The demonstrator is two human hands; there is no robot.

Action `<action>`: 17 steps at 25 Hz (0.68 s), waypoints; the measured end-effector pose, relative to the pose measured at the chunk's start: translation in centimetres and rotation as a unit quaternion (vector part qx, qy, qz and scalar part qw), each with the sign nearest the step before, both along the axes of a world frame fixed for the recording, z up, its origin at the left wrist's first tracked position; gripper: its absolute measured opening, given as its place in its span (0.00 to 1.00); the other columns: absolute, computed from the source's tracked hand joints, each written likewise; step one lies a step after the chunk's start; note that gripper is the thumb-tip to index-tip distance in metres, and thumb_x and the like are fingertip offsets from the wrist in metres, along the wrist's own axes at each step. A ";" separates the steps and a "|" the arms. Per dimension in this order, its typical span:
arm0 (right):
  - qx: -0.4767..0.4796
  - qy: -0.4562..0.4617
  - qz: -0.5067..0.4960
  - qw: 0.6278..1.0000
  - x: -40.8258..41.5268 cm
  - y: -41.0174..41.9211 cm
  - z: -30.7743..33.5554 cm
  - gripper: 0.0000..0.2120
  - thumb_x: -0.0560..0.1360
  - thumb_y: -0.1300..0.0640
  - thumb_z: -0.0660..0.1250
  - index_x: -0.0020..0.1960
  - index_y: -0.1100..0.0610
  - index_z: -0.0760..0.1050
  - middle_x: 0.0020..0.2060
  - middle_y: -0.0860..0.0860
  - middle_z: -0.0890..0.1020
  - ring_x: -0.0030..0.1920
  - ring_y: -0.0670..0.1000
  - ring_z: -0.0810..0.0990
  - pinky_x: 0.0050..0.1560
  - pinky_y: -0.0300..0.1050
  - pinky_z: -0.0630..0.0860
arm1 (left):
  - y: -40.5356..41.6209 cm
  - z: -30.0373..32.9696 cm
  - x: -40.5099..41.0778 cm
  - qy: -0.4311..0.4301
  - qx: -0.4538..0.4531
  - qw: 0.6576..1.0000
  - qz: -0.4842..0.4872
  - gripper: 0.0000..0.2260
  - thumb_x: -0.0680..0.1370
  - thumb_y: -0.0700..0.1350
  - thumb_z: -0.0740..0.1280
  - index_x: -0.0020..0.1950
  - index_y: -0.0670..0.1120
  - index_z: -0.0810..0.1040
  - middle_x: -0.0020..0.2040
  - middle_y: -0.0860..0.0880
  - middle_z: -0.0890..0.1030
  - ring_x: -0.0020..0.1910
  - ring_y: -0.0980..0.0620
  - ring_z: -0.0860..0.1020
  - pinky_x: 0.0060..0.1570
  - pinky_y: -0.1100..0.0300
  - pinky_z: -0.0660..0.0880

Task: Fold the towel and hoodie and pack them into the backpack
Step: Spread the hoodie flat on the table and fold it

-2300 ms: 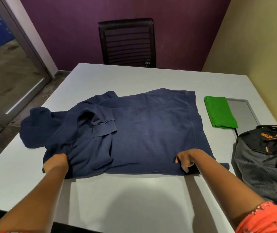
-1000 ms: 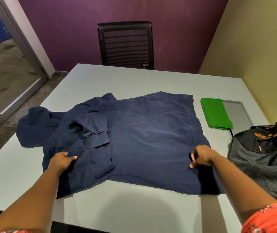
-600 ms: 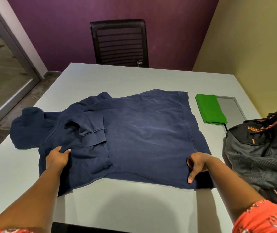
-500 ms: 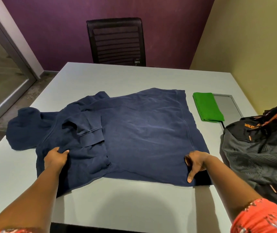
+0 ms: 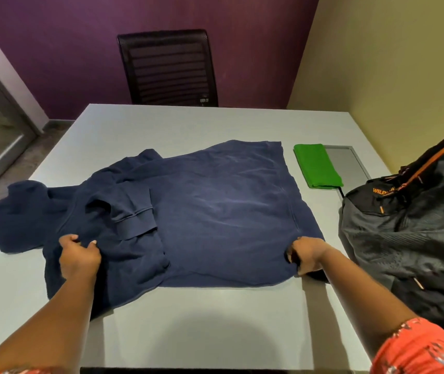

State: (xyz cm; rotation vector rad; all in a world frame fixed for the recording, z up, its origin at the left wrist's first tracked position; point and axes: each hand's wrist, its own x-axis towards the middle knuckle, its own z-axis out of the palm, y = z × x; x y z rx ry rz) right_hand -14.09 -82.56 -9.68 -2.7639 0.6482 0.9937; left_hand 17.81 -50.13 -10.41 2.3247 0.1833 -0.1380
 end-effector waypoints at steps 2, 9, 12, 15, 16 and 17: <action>0.059 -0.041 -0.099 0.992 0.0 -1.4 0.9 0.10 0.66 0.56 0.71 0.47 0.54 0.81 0.42 0.45 0.82 0.45 0.46 0.79 0.48 0.39 0.74 | 0.1 0.7 0.1 -0.057 0.014 0.998 0.004 0.13 0.78 0.39 0.61 0.62 0.42 0.67 0.60 0.36 0.76 0.59 0.34 0.72 0.58 0.45 0.67; 0.166 -0.227 -0.297 0.912 2.6 -6.2 4.8 0.12 0.73 0.66 0.64 0.31 0.63 0.75 0.27 0.50 0.73 0.31 0.46 0.68 0.34 0.40 0.65 | -1.6 5.0 3.1 -0.170 -0.037 0.975 0.138 0.09 0.79 0.40 0.58 0.59 0.46 0.69 0.58 0.38 0.77 0.57 0.37 0.75 0.56 0.47 0.69; 0.119 -0.276 -0.286 0.910 5.1 -7.8 5.1 0.11 0.77 0.62 0.64 0.36 0.61 0.77 0.33 0.52 0.77 0.41 0.52 0.73 0.37 0.41 0.67 | -3.6 6.8 5.0 -0.177 -0.112 0.967 0.146 0.07 0.78 0.40 0.60 0.55 0.48 0.69 0.58 0.45 0.79 0.58 0.45 0.76 0.56 0.57 0.69; 0.031 -0.286 -0.276 0.917 7.0 -9.1 4.8 0.10 0.79 0.59 0.61 0.49 0.64 0.79 0.50 0.60 0.82 0.54 0.59 0.78 0.49 0.46 0.71 | -5.7 8.3 7.5 -0.189 -0.251 0.933 0.177 0.08 0.77 0.39 0.61 0.49 0.50 0.65 0.55 0.48 0.80 0.52 0.53 0.77 0.47 0.74 0.67; 0.008 -0.282 -0.279 0.918 7.4 -9.7 4.4 0.11 0.79 0.58 0.60 0.54 0.64 0.78 0.55 0.60 0.80 0.57 0.60 0.77 0.54 0.47 0.71 | -6.3 8.7 8.3 -0.193 -0.290 0.919 0.186 0.08 0.77 0.38 0.61 0.49 0.50 0.65 0.54 0.47 0.80 0.49 0.55 0.76 0.47 0.76 0.67; -0.011 -0.267 -0.283 0.921 7.7 -10.2 4.0 0.12 0.79 0.58 0.60 0.56 0.63 0.77 0.58 0.61 0.79 0.59 0.61 0.76 0.57 0.48 0.72 | -6.8 9.1 9.0 -0.199 -0.320 0.907 0.189 0.09 0.77 0.37 0.62 0.49 0.49 0.66 0.52 0.47 0.79 0.47 0.57 0.75 0.47 0.76 0.68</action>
